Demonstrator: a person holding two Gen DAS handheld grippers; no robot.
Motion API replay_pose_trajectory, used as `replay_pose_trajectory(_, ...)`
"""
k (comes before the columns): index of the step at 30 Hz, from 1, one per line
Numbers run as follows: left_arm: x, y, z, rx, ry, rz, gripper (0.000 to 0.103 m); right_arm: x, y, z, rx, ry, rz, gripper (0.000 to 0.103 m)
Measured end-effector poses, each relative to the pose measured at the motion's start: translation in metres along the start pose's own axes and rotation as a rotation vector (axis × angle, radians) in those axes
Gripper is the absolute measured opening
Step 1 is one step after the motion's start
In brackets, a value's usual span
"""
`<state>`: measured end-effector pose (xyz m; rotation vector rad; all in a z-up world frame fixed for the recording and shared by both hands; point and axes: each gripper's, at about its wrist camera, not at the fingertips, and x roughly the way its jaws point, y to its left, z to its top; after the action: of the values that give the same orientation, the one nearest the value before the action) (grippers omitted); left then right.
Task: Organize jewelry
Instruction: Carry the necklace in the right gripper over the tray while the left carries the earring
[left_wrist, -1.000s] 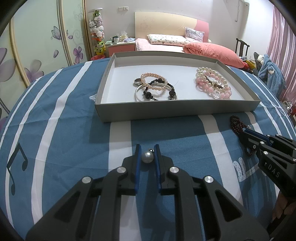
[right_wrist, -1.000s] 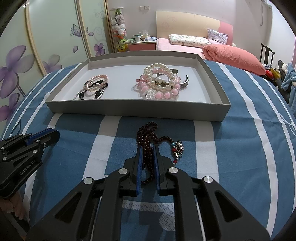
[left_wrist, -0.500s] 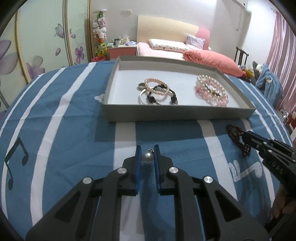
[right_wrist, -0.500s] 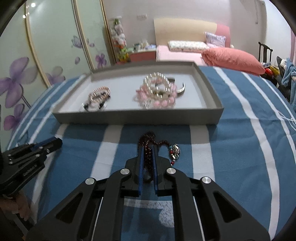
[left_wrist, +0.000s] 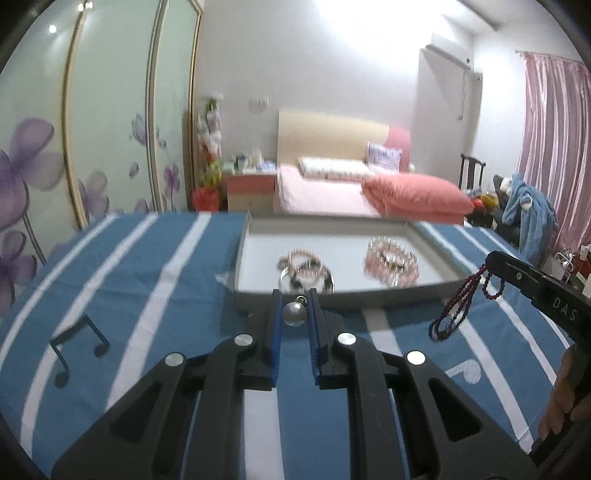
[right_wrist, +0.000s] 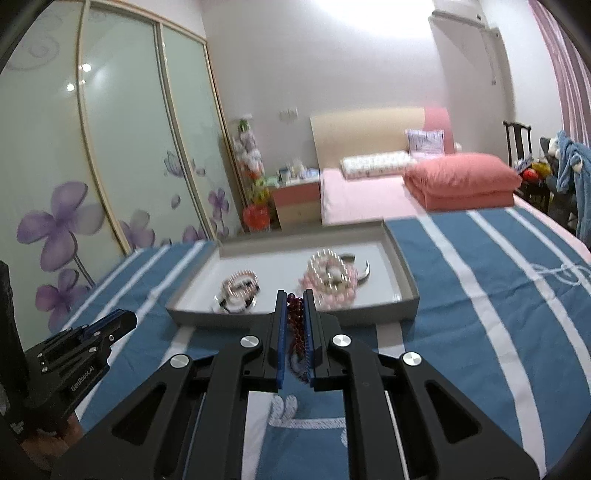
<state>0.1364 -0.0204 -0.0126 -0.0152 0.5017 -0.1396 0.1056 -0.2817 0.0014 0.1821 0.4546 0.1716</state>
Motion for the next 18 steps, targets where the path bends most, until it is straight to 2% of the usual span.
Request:
replay_pose_trajectory(3, -0.013, -0.004, 0.006, 0.01, -0.05, 0.009, 0.014, -0.011, 0.006, 0.005, -0.012, -0.057, 0.001, 0.009)
replay_pose_trajectory(10, -0.028, -0.008, 0.013, 0.016, -0.111, 0.013, 0.014, -0.032, 0.019, 0.014, -0.051, -0.176, -0.02, 0.009)
replay_pose_trajectory(18, -0.034, -0.016, 0.015, 0.032, -0.149, 0.032, 0.014, -0.038, 0.023, 0.016, -0.073, -0.242, -0.042, 0.009)
